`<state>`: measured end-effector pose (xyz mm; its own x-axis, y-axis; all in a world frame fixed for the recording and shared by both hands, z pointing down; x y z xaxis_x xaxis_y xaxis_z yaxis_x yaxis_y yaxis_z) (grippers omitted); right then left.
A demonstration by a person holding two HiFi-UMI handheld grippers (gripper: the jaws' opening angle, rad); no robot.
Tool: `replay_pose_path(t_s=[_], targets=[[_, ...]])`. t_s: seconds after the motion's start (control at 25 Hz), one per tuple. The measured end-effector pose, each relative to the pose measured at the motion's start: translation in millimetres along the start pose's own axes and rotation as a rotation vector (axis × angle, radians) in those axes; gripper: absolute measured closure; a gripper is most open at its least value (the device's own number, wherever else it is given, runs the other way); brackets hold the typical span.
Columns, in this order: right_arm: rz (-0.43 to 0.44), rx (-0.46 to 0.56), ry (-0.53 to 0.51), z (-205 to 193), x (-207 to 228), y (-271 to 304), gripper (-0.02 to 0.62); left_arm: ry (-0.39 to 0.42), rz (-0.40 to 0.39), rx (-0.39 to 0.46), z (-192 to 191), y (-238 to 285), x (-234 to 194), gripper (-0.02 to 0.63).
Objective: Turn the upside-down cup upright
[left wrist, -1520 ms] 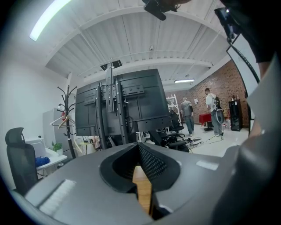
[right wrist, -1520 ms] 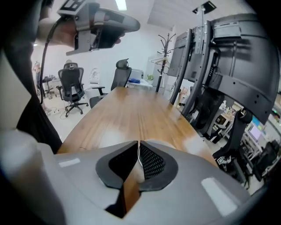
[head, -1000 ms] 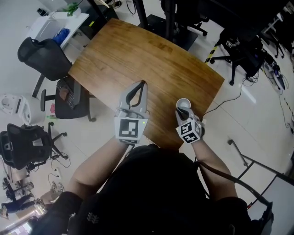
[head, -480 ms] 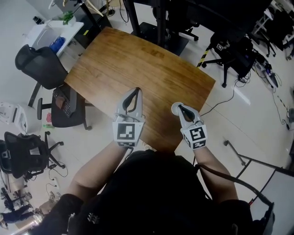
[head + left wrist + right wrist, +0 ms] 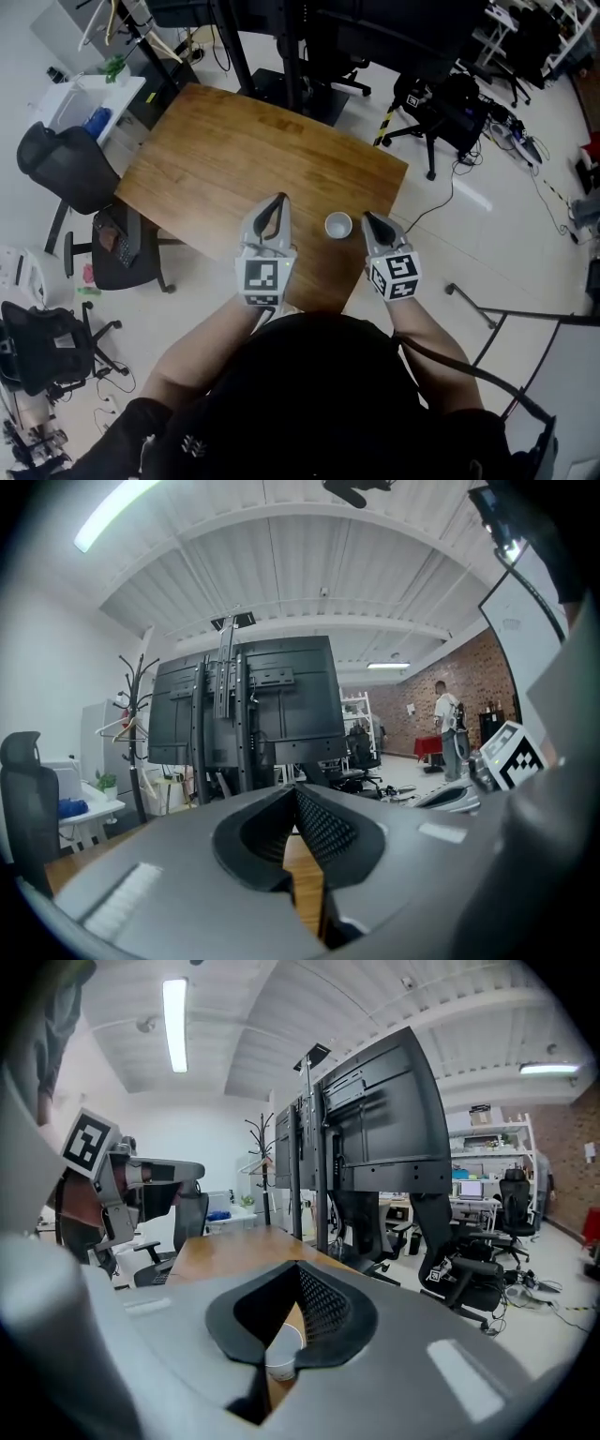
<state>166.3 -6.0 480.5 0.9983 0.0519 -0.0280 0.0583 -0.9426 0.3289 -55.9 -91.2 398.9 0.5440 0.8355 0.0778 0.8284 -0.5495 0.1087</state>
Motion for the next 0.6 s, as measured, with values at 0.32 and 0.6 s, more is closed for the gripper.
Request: replay_pose_path(t_s=[0.32, 0.6], targets=[[0.001, -0.026, -0.017, -4.0, -2.0, -4.4, 0.595, -0.012, -0.018, 0.006, 1.1, -1.7, 6.1, 0.606], [0.006, -0.022, -0.028, -0.2, -3.8, -0.8, 0.595, -0.025, 0.0, 0.012, 0.1, -6.8, 0.2, 0.606]])
Point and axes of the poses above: the fingertips, and each gripper's own axes: y forward along the fingers, x to its right, z out of its top, the point moved 8 cm from there along -y, backward along the fingers, and after that the axes turned 13 degrees about -z, right-handed, at the moved point
